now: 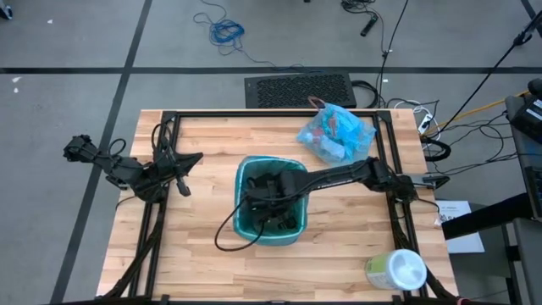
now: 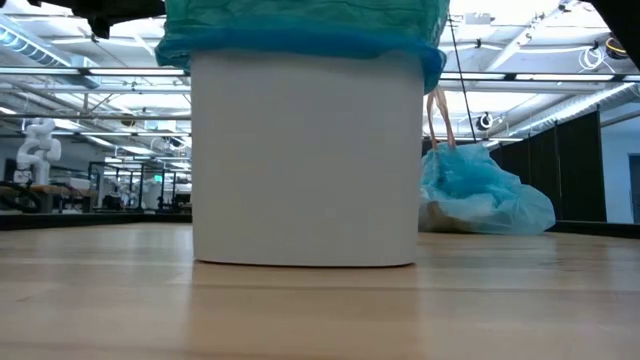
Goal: Place trash/remove bag and relplace
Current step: Insert a blue trash bag into the trash bin
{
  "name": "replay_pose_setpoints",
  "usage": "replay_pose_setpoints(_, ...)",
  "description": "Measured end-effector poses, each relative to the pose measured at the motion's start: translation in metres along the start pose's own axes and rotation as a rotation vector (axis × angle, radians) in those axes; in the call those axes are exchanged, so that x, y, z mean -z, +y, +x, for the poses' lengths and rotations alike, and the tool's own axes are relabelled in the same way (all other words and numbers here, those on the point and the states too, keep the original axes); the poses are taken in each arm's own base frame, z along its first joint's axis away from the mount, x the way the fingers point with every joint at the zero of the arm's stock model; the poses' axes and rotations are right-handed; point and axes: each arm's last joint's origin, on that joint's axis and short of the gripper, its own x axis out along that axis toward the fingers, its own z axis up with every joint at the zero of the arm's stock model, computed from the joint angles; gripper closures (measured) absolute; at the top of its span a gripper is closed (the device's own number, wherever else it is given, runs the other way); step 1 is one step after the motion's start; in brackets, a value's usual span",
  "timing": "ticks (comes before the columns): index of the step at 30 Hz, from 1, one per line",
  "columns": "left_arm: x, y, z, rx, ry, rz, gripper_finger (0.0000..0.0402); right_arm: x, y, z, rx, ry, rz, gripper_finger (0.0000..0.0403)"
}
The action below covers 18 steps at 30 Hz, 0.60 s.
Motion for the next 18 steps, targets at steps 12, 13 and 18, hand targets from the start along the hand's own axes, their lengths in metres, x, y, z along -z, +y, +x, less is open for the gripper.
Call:
replay_pose_setpoints(12,0.000,0.000,0.000,-0.001,0.001,0.000,0.0402,0.003,0.001,0.010,-0.020,0.064,0.082,0.0403)
replay_pose_setpoints(13,0.000,0.000,0.000,0.000,0.000,0.000,0.0401,0.002,0.001,0.012,-0.020,0.064,0.084,0.0403)
replay_pose_setpoints(18,0.000,0.000,0.000,0.000,0.001,0.001,0.0401,0.000,0.002,0.028,-0.038,0.094,0.084,0.0403)
